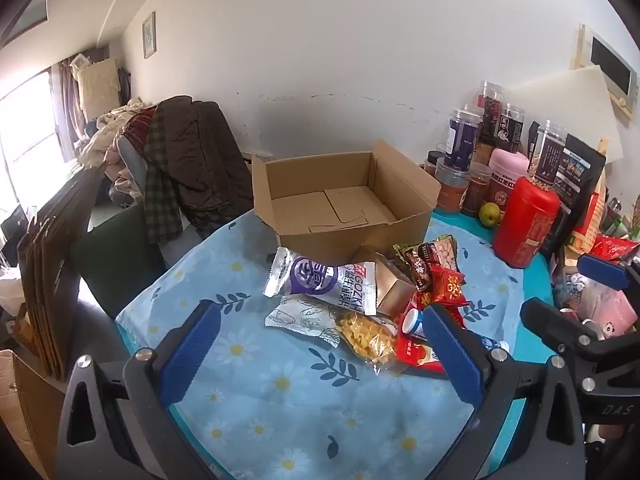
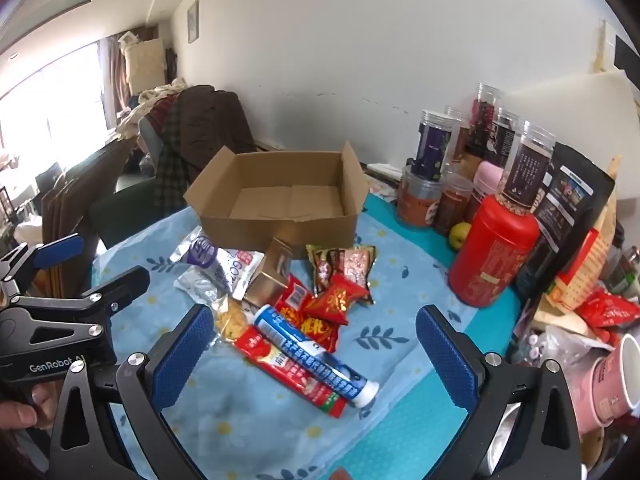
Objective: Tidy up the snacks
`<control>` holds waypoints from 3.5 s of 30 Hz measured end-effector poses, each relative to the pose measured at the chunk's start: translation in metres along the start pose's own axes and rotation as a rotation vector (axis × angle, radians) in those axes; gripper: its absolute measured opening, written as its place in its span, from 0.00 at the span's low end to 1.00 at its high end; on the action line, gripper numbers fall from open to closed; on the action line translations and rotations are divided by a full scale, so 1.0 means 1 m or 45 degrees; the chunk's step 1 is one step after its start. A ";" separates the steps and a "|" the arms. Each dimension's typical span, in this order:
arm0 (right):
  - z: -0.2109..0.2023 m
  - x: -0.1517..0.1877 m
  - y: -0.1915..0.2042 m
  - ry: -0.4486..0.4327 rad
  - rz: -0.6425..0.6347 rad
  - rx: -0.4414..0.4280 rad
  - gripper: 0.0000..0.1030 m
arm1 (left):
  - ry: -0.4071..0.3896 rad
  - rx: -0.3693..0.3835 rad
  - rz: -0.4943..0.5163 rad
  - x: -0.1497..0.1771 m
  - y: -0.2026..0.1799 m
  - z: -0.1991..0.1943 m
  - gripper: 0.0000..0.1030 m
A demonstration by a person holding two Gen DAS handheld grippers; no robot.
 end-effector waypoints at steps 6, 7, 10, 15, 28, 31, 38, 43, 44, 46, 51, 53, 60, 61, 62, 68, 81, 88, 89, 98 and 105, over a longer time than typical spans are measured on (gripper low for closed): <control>0.001 0.000 0.001 0.000 0.006 -0.008 1.00 | 0.002 0.001 -0.018 -0.002 0.004 -0.002 1.00; 0.001 0.000 0.001 0.001 0.010 -0.012 1.00 | 0.003 0.002 -0.021 -0.002 0.004 -0.002 1.00; 0.001 0.001 0.006 0.001 -0.002 -0.013 1.00 | 0.010 -0.004 -0.026 -0.002 0.006 -0.001 1.00; 0.002 0.000 0.001 0.005 -0.001 -0.013 1.00 | 0.017 -0.008 -0.030 0.000 0.007 0.000 1.00; 0.001 0.000 0.005 0.002 -0.018 -0.022 1.00 | 0.027 -0.012 -0.042 0.000 0.011 0.001 1.00; 0.000 -0.001 0.005 -0.001 -0.014 -0.026 1.00 | 0.022 -0.019 -0.037 -0.001 0.011 0.000 1.00; -0.001 -0.002 0.005 -0.003 -0.014 -0.023 1.00 | 0.019 -0.018 -0.035 -0.001 0.010 -0.001 1.00; -0.001 -0.001 0.005 -0.003 -0.015 -0.023 1.00 | 0.015 -0.018 -0.034 -0.003 0.010 -0.003 1.00; -0.002 -0.002 0.005 -0.004 -0.015 -0.023 1.00 | 0.015 -0.017 -0.033 -0.003 0.010 -0.003 1.00; -0.002 -0.002 0.005 -0.004 -0.016 -0.023 1.00 | 0.016 -0.016 -0.032 -0.003 0.010 -0.003 1.00; -0.002 -0.002 0.005 -0.005 -0.014 -0.023 1.00 | 0.014 -0.019 -0.032 -0.003 0.010 -0.004 1.00; -0.002 -0.002 0.005 -0.005 -0.014 -0.022 1.00 | 0.015 -0.018 -0.033 -0.003 0.010 -0.003 1.00; -0.003 -0.003 0.004 -0.007 -0.014 -0.024 1.00 | 0.013 -0.020 -0.035 -0.003 0.010 -0.004 1.00; -0.003 -0.004 0.004 -0.008 -0.014 -0.026 1.00 | 0.014 -0.020 -0.035 -0.003 0.010 -0.003 1.00; -0.004 -0.004 0.004 -0.011 -0.016 -0.030 1.00 | 0.016 -0.021 -0.035 -0.003 0.010 -0.003 1.00; -0.004 -0.007 0.005 -0.014 -0.018 -0.036 1.00 | 0.008 -0.018 -0.032 -0.004 0.010 -0.006 1.00; -0.002 -0.004 0.005 -0.008 -0.014 -0.033 1.00 | 0.029 -0.013 -0.034 -0.003 0.011 -0.002 1.00; 0.013 0.005 0.009 0.040 -0.012 -0.061 1.00 | 0.064 0.044 -0.041 0.008 0.010 0.014 1.00; 0.016 0.007 0.010 0.051 -0.018 -0.059 1.00 | 0.073 0.047 -0.037 0.011 0.010 0.018 1.00; 0.047 0.031 0.021 0.132 -0.065 -0.063 1.00 | 0.165 0.083 -0.047 0.037 0.023 0.044 1.00; 0.072 0.054 0.025 0.188 -0.076 -0.051 1.00 | 0.172 0.101 -0.013 0.052 0.028 0.058 1.00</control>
Point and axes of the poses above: each gripper's, at about its wrist camera, not at the fingertips, and z roughly the way its jaws point, y to its left, x to its underside, the point moved 5 cm from there along z, roughly the way its jaws point, and after that the axes turned 11 degrees about -y, right-handed, at the moved point
